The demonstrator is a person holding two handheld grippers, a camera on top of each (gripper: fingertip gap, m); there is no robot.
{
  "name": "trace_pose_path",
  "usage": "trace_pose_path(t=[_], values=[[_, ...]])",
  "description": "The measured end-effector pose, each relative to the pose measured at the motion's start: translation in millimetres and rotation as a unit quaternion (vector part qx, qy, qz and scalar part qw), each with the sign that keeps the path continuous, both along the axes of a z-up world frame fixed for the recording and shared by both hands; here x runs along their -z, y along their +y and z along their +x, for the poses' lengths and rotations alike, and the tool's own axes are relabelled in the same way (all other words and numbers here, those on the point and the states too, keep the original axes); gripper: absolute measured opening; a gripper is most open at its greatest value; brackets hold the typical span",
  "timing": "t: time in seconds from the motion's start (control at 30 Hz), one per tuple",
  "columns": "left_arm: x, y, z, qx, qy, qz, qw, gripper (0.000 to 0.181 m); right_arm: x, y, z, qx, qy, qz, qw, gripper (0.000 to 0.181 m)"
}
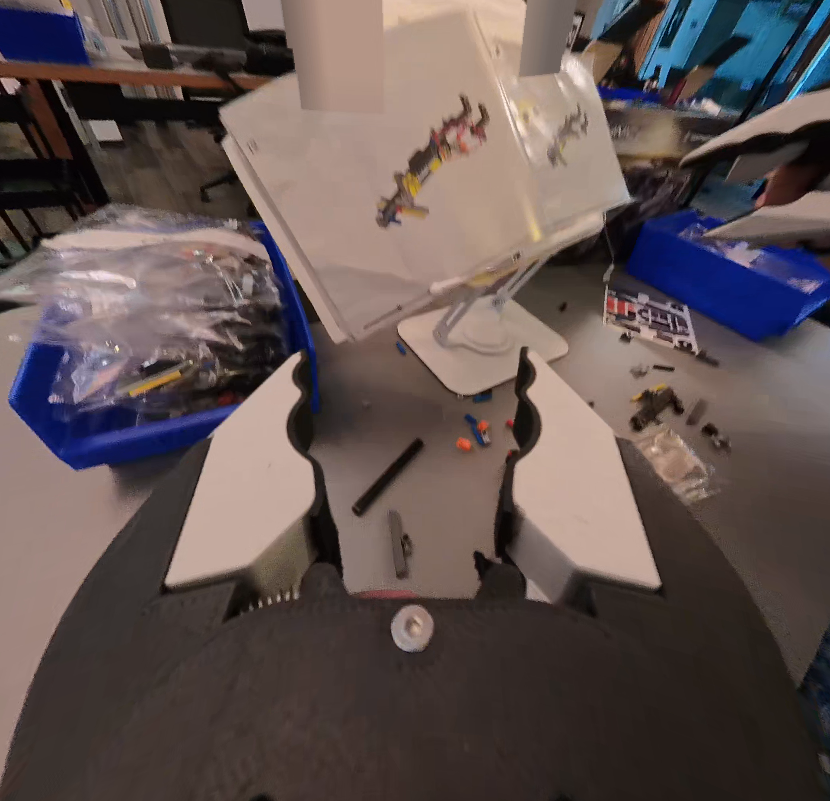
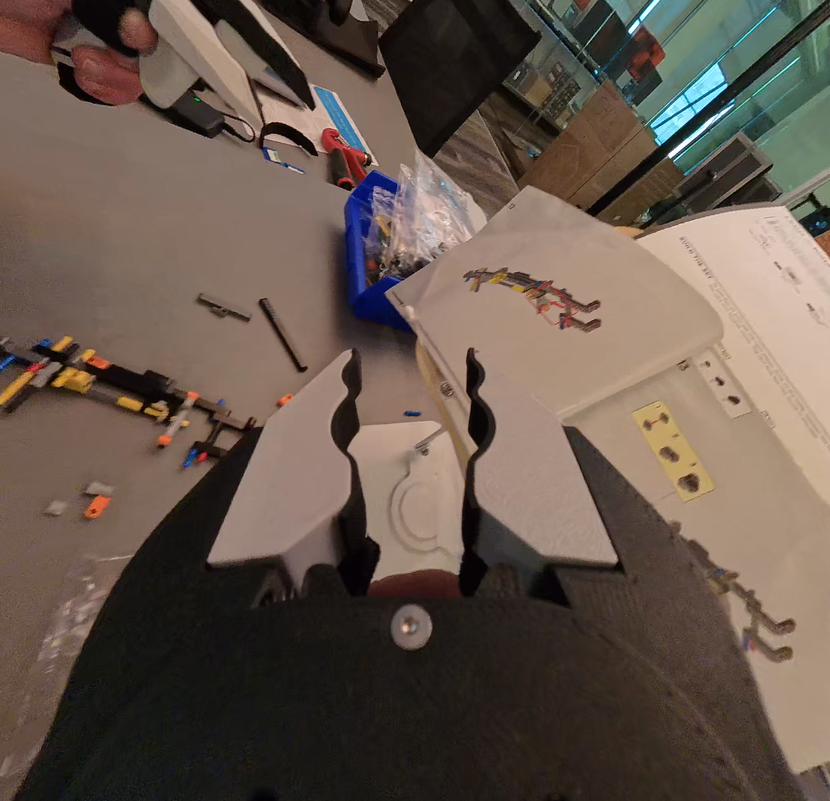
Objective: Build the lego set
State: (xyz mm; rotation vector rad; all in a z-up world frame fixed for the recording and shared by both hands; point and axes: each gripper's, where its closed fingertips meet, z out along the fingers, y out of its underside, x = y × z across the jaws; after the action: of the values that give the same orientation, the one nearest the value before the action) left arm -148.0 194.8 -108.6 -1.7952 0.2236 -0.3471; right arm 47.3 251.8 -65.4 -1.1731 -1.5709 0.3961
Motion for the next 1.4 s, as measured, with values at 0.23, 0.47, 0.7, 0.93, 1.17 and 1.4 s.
trace_pose_path(t=[0.23,0.47,0.7,0.93,1.17,1.4], values=[[77.6,-50.3,26.7,-0.012,0.109,-0.076,0.991,0.094,40.8,-39.1,21.8,0.005,-0.017,-0.07,0.997,0.046],[139.2,-103.6,58.3,0.027,0.129,-0.15,0.98,0.094,67.4,-69.9,26.8,0.008,-0.019,-0.14,0.99,0.047],[172.2,-139.1,56.5,0.037,0.184,-0.203,0.961,0.093,89.9,-98.6,25.6,0.008,-0.019,-0.204,0.979,0.046],[198.8,-145.4,59.0,0.055,0.195,-0.232,0.951,0.082,127.0,-103.0,29.5,0.031,-0.055,-0.226,0.972,0.046],[212.7,-145.9,91.5,0.095,0.196,-0.243,0.945,0.078,149.6,-104.9,26.0,0.029,-0.076,-0.243,0.966,0.047],[216.3,-143.3,107.8,0.096,0.215,-0.242,0.941,0.04,156.8,-107.5,25.2,0.024,-0.08,-0.248,0.965,0.047]])
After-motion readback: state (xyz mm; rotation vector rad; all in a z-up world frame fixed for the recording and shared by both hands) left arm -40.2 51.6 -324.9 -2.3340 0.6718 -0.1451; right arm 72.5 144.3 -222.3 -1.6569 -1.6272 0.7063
